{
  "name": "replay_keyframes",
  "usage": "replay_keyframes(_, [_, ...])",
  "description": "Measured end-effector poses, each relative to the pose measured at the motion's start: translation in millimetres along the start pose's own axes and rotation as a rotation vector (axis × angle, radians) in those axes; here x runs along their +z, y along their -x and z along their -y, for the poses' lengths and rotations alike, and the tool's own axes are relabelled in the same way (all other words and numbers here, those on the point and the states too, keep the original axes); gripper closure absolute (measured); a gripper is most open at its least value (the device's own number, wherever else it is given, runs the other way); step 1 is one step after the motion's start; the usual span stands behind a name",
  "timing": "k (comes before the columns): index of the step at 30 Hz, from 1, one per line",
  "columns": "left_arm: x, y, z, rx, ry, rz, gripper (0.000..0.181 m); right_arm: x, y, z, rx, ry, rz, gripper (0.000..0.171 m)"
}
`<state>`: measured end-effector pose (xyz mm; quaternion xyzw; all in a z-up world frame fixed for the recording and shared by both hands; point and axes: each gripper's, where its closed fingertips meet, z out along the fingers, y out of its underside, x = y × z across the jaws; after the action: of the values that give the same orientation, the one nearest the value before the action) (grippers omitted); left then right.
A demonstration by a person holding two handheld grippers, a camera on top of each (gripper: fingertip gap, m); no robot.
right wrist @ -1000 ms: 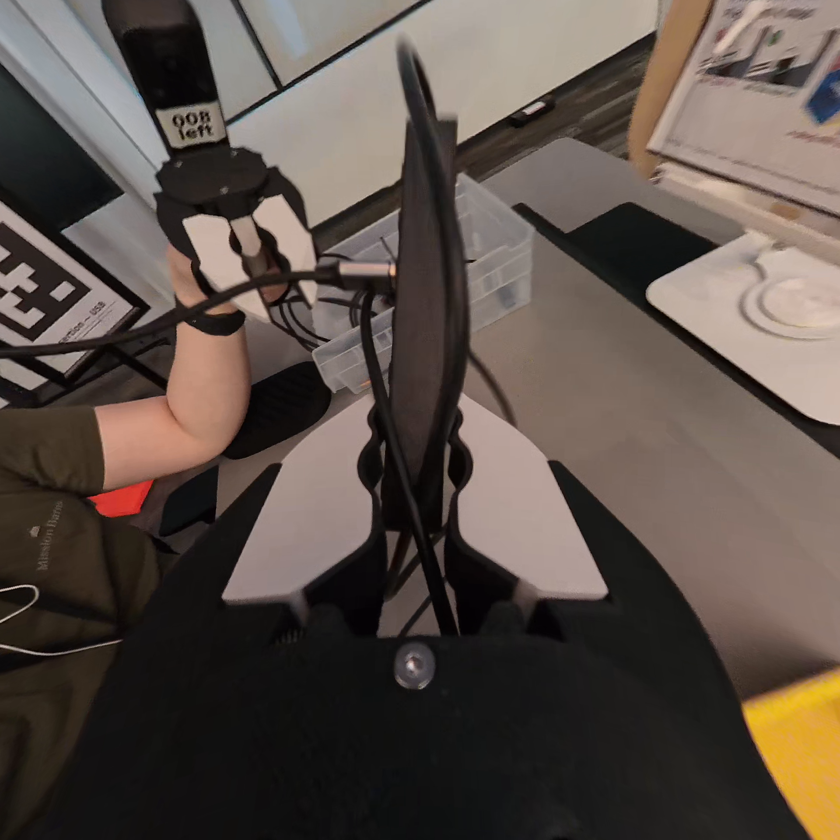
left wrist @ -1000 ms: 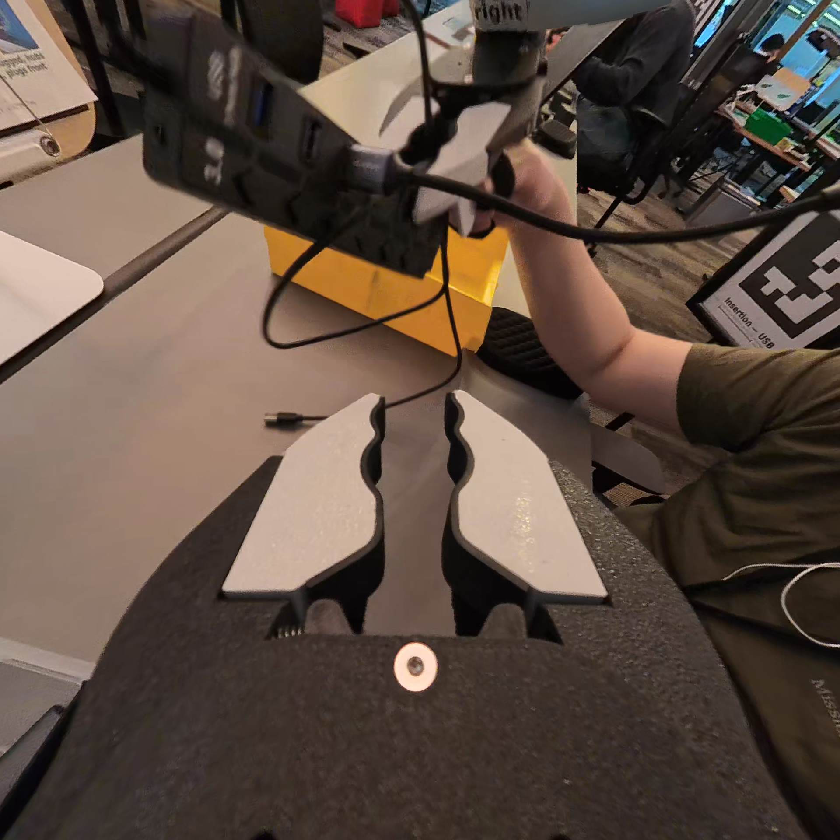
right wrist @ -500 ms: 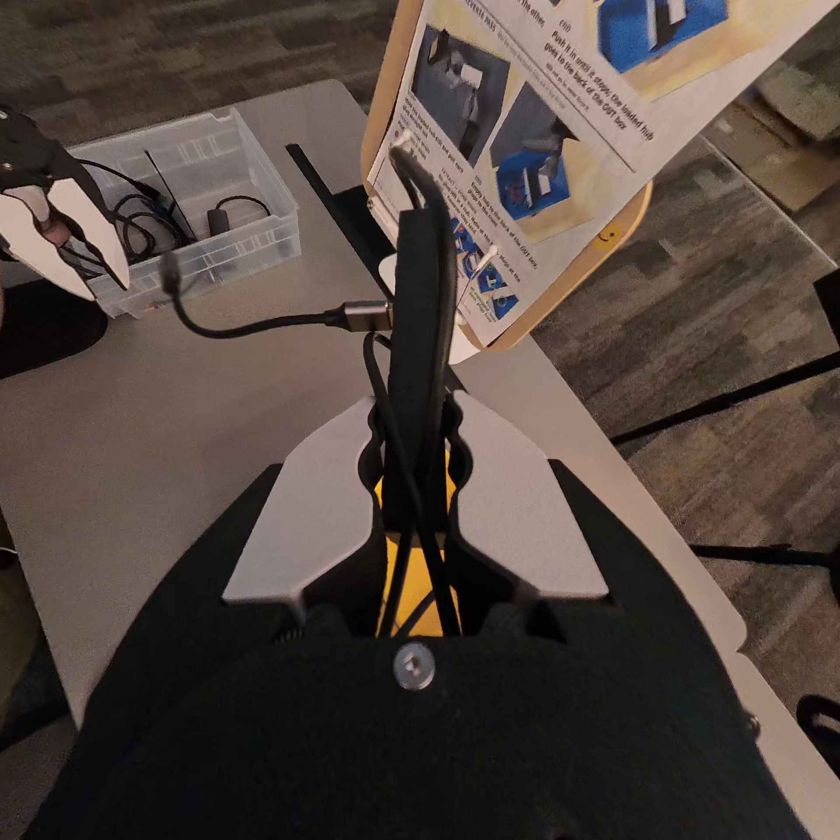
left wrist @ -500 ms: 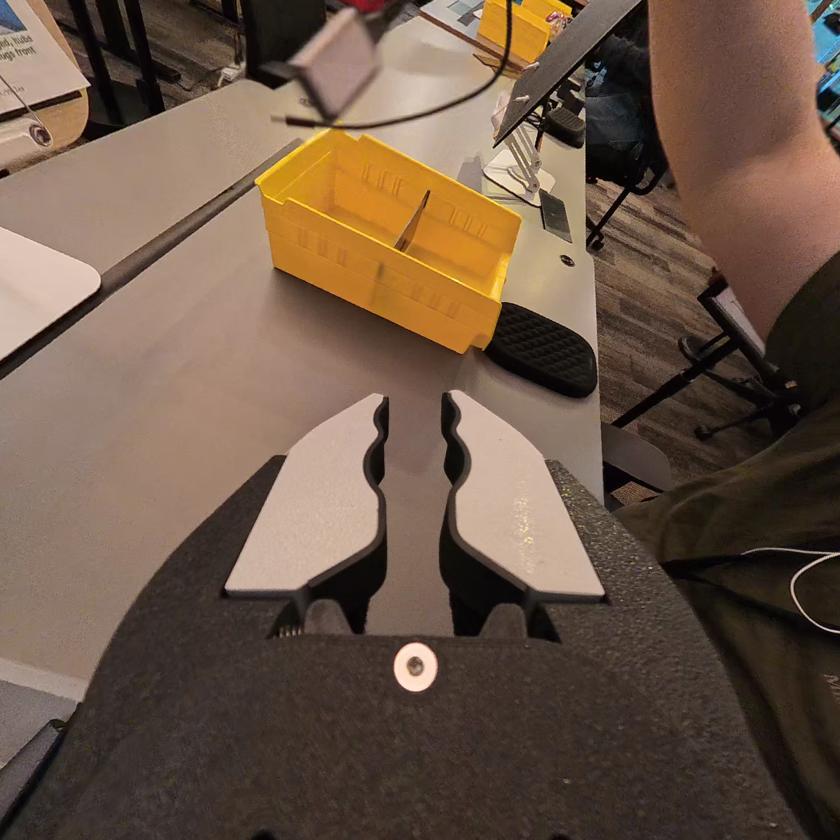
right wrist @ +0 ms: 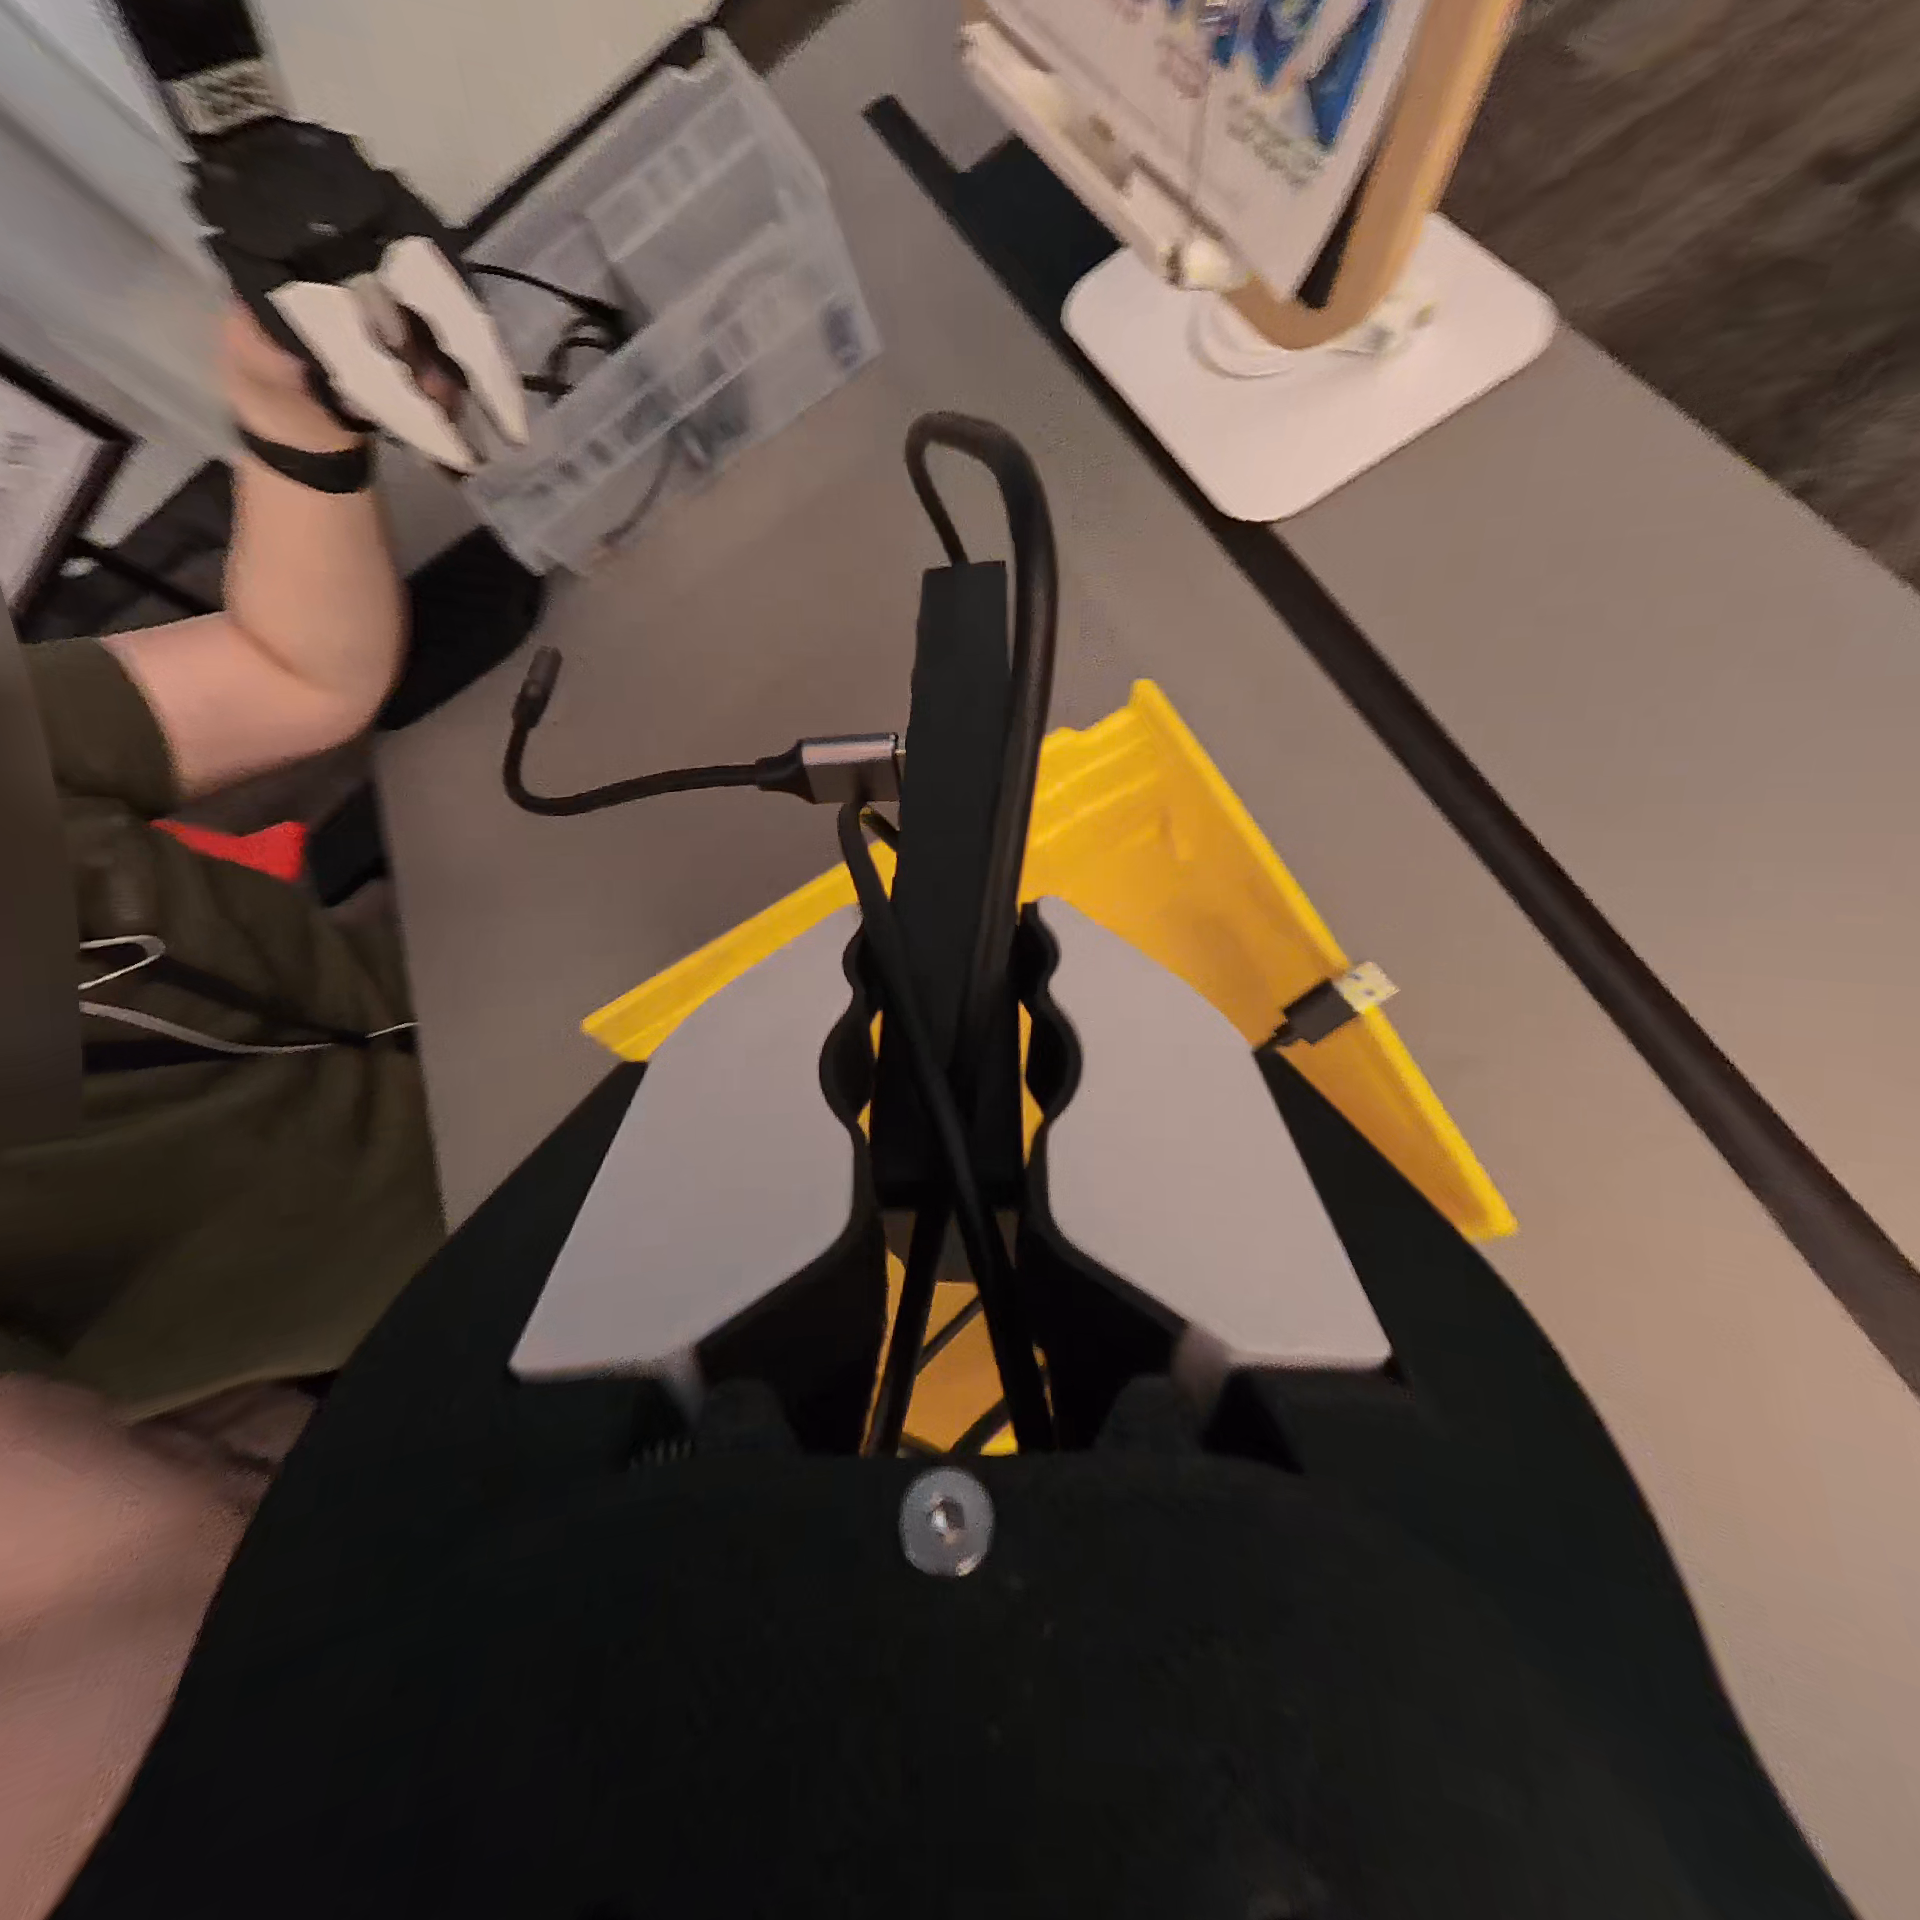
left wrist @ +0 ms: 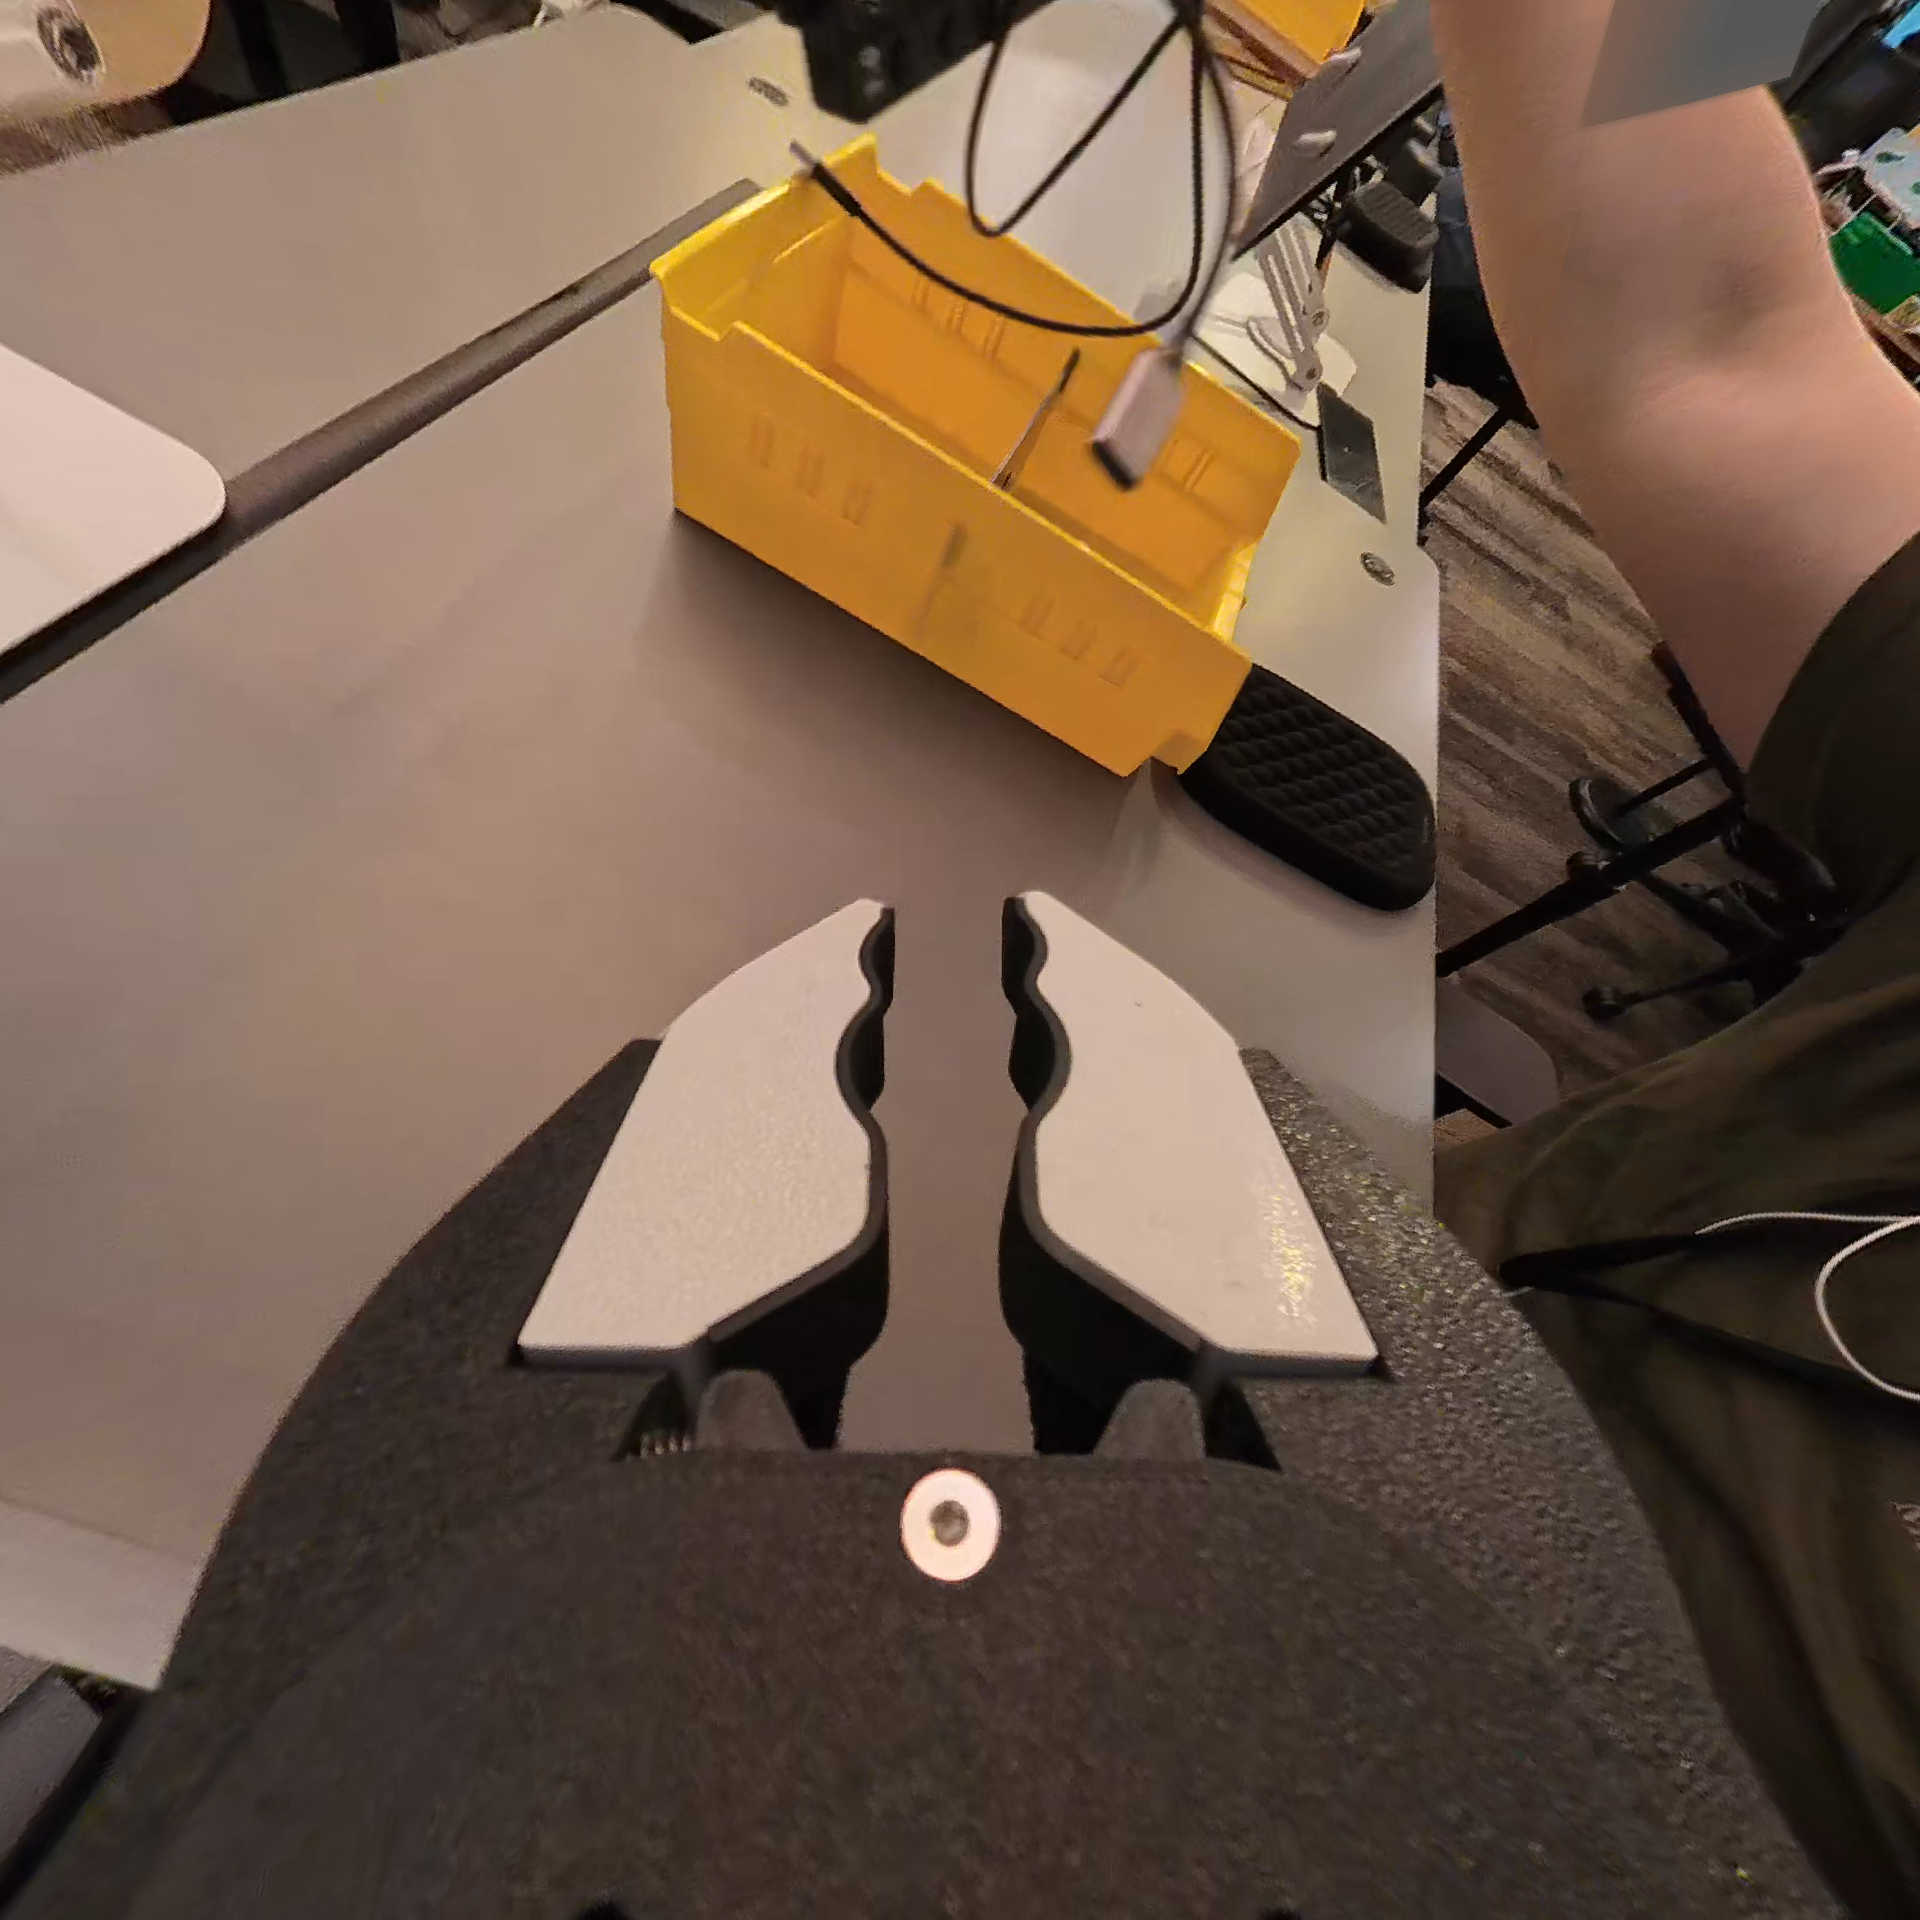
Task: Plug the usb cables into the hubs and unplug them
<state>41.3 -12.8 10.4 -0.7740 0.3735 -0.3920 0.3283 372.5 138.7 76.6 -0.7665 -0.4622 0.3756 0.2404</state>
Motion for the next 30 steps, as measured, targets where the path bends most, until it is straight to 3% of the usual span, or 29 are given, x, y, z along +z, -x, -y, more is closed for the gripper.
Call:
replay_keyframes(6, [13,8,-7,-0.023,0.026,-0.008,0.162,-9,31,16,-0.100,-0.075,0.186,0.146])
replay_keyframes(13, [16,7,-8,-0.025,0.033,-0.016,0.162,-21,44,34,-0.144,-0.080,0.191,0.146])
replay_keyframes(23, [15,7,-6,-0.014,0.021,-0.012,0.162,36,-34,-16,0.001,0.131,0.043,0.145])
replay_keyframes(30, [20,8,-9,-0.014,0.035,-0.013,0.163,42,-69,-52,0.129,0.267,-0.021,0.144])
